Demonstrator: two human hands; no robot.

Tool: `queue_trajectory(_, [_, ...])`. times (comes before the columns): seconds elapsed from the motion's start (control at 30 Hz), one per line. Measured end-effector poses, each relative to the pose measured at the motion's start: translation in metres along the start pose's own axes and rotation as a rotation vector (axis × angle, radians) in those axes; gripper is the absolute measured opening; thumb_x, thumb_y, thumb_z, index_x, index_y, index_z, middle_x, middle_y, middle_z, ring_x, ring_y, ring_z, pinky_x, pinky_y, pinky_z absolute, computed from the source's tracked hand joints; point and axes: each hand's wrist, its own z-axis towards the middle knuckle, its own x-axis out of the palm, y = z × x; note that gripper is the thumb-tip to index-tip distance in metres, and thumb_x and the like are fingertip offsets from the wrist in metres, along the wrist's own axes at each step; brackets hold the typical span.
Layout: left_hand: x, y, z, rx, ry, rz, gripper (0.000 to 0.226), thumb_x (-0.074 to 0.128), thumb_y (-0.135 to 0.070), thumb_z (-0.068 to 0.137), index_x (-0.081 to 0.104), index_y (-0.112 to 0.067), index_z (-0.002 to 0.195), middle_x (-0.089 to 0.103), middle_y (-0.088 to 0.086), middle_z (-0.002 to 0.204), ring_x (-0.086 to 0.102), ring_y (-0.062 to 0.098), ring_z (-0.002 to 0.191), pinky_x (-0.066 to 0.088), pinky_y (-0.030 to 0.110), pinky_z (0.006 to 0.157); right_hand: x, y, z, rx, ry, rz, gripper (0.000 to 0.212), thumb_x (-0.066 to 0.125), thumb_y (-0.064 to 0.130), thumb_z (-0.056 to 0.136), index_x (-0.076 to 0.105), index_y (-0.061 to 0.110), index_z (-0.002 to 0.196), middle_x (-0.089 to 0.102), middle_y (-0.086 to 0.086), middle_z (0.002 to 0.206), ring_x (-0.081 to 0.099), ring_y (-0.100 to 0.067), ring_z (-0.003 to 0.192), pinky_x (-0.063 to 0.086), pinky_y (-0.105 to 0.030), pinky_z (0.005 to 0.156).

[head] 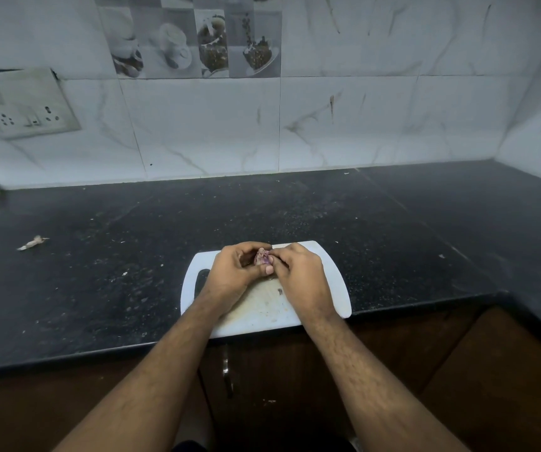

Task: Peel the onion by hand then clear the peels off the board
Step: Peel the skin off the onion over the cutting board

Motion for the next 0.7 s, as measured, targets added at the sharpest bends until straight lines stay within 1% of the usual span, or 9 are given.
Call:
queue_trajectory(0.13, [-0.001, -0.001, 0.000, 0.006, 0.016, 0.015, 0.041, 0.088, -0.007, 0.079, 0.076, -0.016, 0.117, 0.079, 0.005, 0.112, 0.073, 0.025, 0.113, 0.053, 0.053, 0.107, 0.000, 0.003, 0.001, 0.040, 0.015, -0.009, 0.024, 0.067, 0.020, 0.097, 0.075, 0.013, 0.119, 0.069, -0.001, 0.104, 0.064, -0.013, 0.094, 0.057, -0.031, 0.084])
queue_trajectory(0.2, [0.000, -0.002, 0.000, 0.017, 0.028, 0.025, 0.039, 0.089, -0.009, 0.079, 0.077, -0.018, 0.115, 0.079, 0.005, 0.112, 0.073, 0.025, 0.113, 0.053, 0.054, 0.106, 0.000, 0.004, 0.000, 0.063, 0.019, -0.005, 0.022, 0.071, 0.018, 0.093, 0.076, 0.012, 0.114, 0.068, 0.001, 0.102, 0.064, -0.013, 0.091, 0.059, -0.036, 0.080])
queue_trajectory(0.27, [0.001, -0.003, -0.001, 0.021, 0.038, 0.031, 0.037, 0.089, -0.011, 0.079, 0.077, -0.020, 0.112, 0.079, 0.004, 0.112, 0.073, 0.025, 0.112, 0.053, 0.054, 0.106, 0.000, 0.005, 0.000, 0.095, 0.011, 0.019, 0.018, 0.074, 0.016, 0.090, 0.075, 0.011, 0.107, 0.067, 0.004, 0.100, 0.064, -0.011, 0.088, 0.060, -0.034, 0.077])
queue_trajectory(0.33, [0.002, -0.003, -0.001, 0.024, 0.043, 0.014, 0.035, 0.089, -0.010, 0.078, 0.077, -0.018, 0.111, 0.079, 0.006, 0.111, 0.074, 0.026, 0.111, 0.053, 0.055, 0.106, -0.001, 0.005, 0.000, 0.130, -0.002, 0.052, 0.011, 0.075, 0.014, 0.088, 0.074, 0.012, 0.099, 0.067, 0.006, 0.095, 0.064, -0.009, 0.085, 0.057, -0.024, 0.074])
queue_trajectory(0.4, [0.003, -0.004, -0.001, 0.022, 0.049, -0.001, 0.035, 0.089, -0.012, 0.078, 0.077, -0.017, 0.111, 0.079, 0.007, 0.111, 0.073, 0.027, 0.112, 0.053, 0.055, 0.106, -0.002, 0.004, 0.000, 0.165, -0.013, 0.100, 0.003, 0.072, 0.012, 0.090, 0.073, 0.012, 0.093, 0.070, 0.006, 0.088, 0.066, -0.009, 0.078, 0.053, -0.015, 0.062])
queue_trajectory(0.43, [0.003, -0.004, -0.002, 0.022, 0.052, -0.004, 0.035, 0.089, -0.013, 0.078, 0.077, -0.017, 0.111, 0.079, 0.007, 0.111, 0.073, 0.028, 0.112, 0.053, 0.056, 0.106, -0.003, 0.004, 0.000, 0.178, -0.013, 0.119, 0.004, 0.070, 0.013, 0.092, 0.074, 0.013, 0.092, 0.071, 0.005, 0.085, 0.067, -0.008, 0.076, 0.052, -0.014, 0.058])
queue_trajectory(0.53, [0.003, -0.004, -0.002, 0.018, 0.066, 0.000, 0.032, 0.086, -0.013, 0.081, 0.077, -0.019, 0.112, 0.079, 0.006, 0.112, 0.073, 0.027, 0.113, 0.053, 0.055, 0.106, -0.002, 0.002, 0.001, 0.211, 0.001, 0.150, 0.007, 0.067, 0.018, 0.093, 0.074, 0.017, 0.093, 0.073, 0.007, 0.079, 0.069, -0.008, 0.073, 0.056, -0.022, 0.059])
queue_trajectory(0.6, [0.004, -0.004, -0.001, 0.006, 0.084, -0.021, 0.032, 0.083, -0.005, 0.085, 0.076, -0.015, 0.114, 0.078, 0.008, 0.113, 0.072, 0.028, 0.114, 0.053, 0.053, 0.107, -0.001, 0.000, 0.002, 0.240, 0.009, 0.157, 0.009, 0.065, 0.019, 0.094, 0.074, 0.018, 0.094, 0.074, 0.006, 0.079, 0.071, -0.010, 0.073, 0.059, -0.028, 0.062])
queue_trajectory(0.7, [0.004, -0.004, -0.001, -0.008, 0.125, -0.077, 0.031, 0.077, 0.003, 0.088, 0.073, -0.009, 0.117, 0.076, 0.015, 0.115, 0.070, 0.035, 0.116, 0.052, 0.048, 0.109, -0.003, -0.008, 0.008, 0.384, -0.005, 0.316, 0.013, 0.060, 0.011, 0.099, 0.073, 0.008, 0.098, 0.076, -0.005, 0.086, 0.075, -0.017, 0.077, 0.065, -0.033, 0.063])
